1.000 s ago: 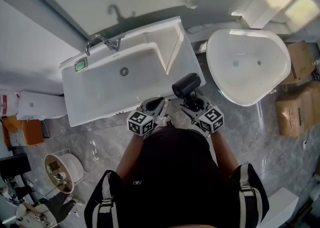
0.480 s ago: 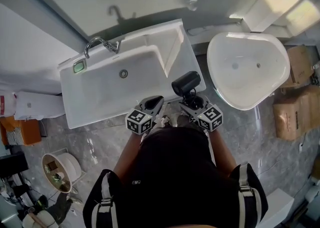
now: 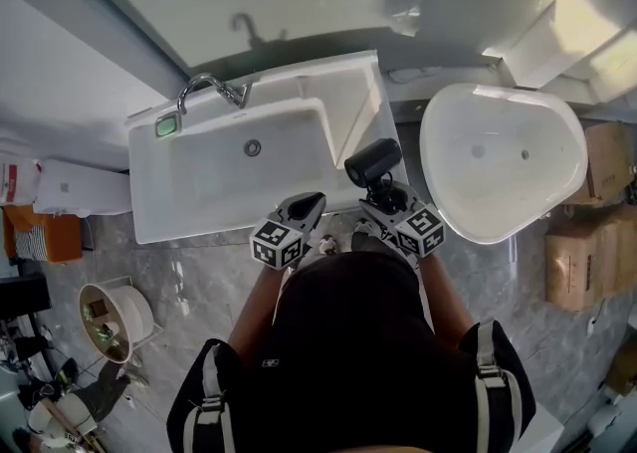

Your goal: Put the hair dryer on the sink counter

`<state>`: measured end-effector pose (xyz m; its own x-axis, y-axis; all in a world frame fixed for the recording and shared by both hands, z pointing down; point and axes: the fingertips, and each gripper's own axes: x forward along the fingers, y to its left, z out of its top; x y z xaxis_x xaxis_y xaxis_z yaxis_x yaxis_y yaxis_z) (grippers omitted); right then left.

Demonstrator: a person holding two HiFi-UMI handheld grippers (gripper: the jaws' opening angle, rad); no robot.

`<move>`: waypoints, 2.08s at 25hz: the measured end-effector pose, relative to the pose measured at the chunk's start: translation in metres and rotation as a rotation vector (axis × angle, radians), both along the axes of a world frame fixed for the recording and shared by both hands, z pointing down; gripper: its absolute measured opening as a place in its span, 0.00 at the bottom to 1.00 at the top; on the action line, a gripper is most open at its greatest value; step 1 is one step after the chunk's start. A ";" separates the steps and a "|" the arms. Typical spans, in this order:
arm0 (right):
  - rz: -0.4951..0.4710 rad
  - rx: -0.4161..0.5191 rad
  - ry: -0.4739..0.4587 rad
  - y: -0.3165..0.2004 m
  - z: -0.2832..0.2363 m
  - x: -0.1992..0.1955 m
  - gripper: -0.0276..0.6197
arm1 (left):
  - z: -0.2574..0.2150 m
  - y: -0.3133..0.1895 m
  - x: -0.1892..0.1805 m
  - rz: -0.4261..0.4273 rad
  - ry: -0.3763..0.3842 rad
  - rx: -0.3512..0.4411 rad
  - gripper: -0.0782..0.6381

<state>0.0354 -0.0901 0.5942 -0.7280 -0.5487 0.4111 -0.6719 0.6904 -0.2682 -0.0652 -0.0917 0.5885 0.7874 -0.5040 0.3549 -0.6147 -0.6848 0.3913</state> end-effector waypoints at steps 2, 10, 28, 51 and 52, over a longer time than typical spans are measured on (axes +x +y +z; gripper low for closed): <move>-0.012 0.005 -0.005 -0.008 -0.001 0.005 0.52 | -0.002 -0.004 0.002 -0.022 -0.002 -0.001 0.14; -0.051 -0.037 -0.019 -0.040 0.015 0.019 0.52 | -0.001 -0.012 0.012 -0.094 -0.018 -0.017 0.14; -0.012 -0.122 -0.006 -0.111 0.065 0.026 0.52 | -0.007 -0.043 0.010 -0.235 -0.051 0.014 0.14; 0.144 -0.292 0.087 -0.140 0.137 -0.007 0.52 | 0.005 -0.095 -0.035 -0.105 -0.023 -0.007 0.14; 0.156 -0.296 0.089 -0.141 0.140 -0.008 0.52 | 0.005 -0.096 -0.037 -0.098 -0.021 -0.007 0.14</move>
<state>0.0277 -0.2312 0.7338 -0.5988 -0.4975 0.6276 -0.7929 0.4788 -0.3770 -0.1017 -0.1874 0.5936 0.7266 -0.5759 0.3746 -0.6869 -0.6181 0.3823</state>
